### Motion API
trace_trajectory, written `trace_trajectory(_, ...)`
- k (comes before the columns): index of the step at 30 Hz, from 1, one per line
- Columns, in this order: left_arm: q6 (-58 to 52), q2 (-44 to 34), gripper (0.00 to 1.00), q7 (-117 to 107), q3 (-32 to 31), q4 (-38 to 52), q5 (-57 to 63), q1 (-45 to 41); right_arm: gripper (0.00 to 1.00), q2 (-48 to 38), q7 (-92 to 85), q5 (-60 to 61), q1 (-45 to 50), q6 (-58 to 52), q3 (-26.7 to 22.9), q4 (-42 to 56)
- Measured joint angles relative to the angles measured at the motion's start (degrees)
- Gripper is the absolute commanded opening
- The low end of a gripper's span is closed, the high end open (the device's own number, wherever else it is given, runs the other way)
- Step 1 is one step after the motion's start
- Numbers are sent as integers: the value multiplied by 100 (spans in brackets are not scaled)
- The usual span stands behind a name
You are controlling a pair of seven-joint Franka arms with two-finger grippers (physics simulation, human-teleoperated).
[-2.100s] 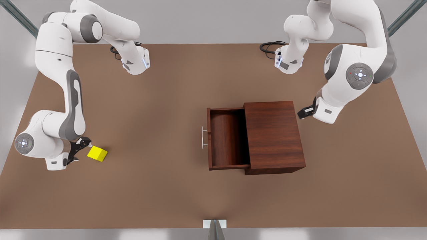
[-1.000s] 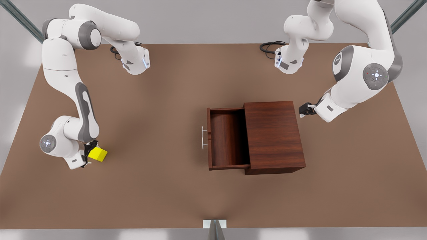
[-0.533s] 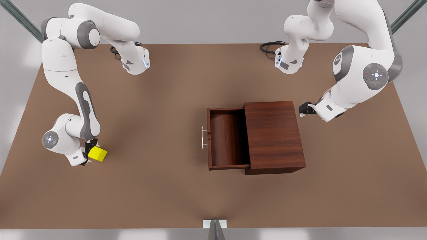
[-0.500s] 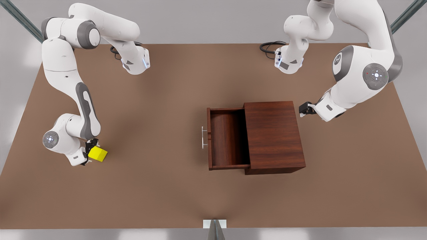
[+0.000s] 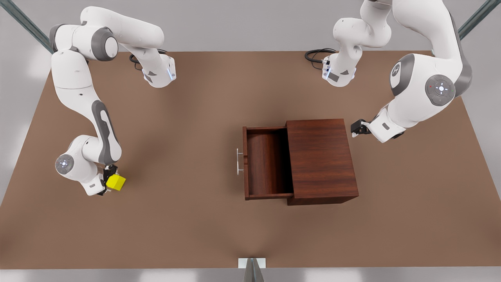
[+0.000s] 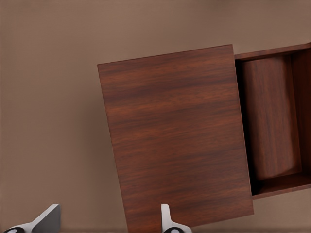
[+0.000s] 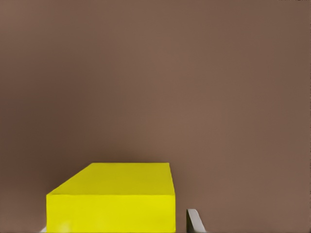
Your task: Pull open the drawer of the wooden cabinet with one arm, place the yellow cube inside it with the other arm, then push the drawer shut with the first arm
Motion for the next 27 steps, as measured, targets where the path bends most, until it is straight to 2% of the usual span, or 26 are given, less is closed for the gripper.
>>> trace_trajectory(2,0,0,100,9,0,-2,4,0,90,52,-9,4,0,49,1,6)
trace_trajectory(6,0,-1,100,24,-3,-18,17,-2,81,85,-27,10,7,123,-2,15)
trace_trajectory(9,3,0,100,26,-6,-20,27,-4,53,81,-42,18,13,146,2,21)
trace_trajectory(10,4,0,100,21,-8,-20,30,-6,52,79,-48,21,15,149,3,24)
trace_trajectory(20,8,-3,100,-18,-9,-27,39,-18,50,-319,-104,49,81,-142,26,56)
trace_trajectory(27,9,0,100,-35,-9,-29,40,-17,51,-949,17,244,826,-1155,40,552)
